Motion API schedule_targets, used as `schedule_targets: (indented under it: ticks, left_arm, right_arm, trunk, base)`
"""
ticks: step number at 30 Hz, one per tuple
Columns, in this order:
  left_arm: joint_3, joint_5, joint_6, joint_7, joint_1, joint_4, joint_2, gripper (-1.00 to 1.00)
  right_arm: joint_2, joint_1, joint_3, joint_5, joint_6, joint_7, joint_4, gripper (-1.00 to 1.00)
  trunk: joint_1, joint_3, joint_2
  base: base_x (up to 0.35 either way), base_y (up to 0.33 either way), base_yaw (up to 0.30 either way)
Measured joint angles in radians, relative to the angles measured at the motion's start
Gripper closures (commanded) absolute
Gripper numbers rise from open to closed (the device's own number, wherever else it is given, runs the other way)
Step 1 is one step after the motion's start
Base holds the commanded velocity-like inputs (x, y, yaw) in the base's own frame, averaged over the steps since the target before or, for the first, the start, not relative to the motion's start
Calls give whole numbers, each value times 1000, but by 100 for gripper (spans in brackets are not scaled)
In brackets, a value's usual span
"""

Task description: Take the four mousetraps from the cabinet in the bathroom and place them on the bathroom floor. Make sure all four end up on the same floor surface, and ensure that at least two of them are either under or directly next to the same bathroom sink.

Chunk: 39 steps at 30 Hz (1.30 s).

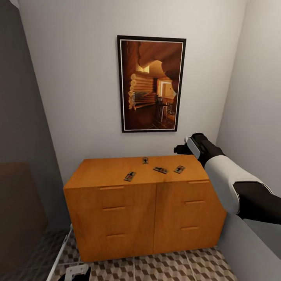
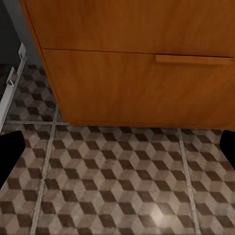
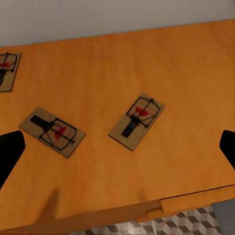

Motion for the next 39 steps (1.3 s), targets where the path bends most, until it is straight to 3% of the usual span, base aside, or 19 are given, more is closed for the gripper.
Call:
schedule_targets:
  ticks: [27,39]
  left_arm:
    - [0,0,0,0,0,0,0,-100]
    - [0,0,0,0,0,0,0,-100]
  right_arm:
    - [-11,1,-3,2,-29,3,0,-100]
    - [-35,1,-3,1,-48,6,1,-100]
  trunk:
    - [0,0,0]
    - [0,0,0]
  base:
    - [4,0,0]
    - [0,0,0]
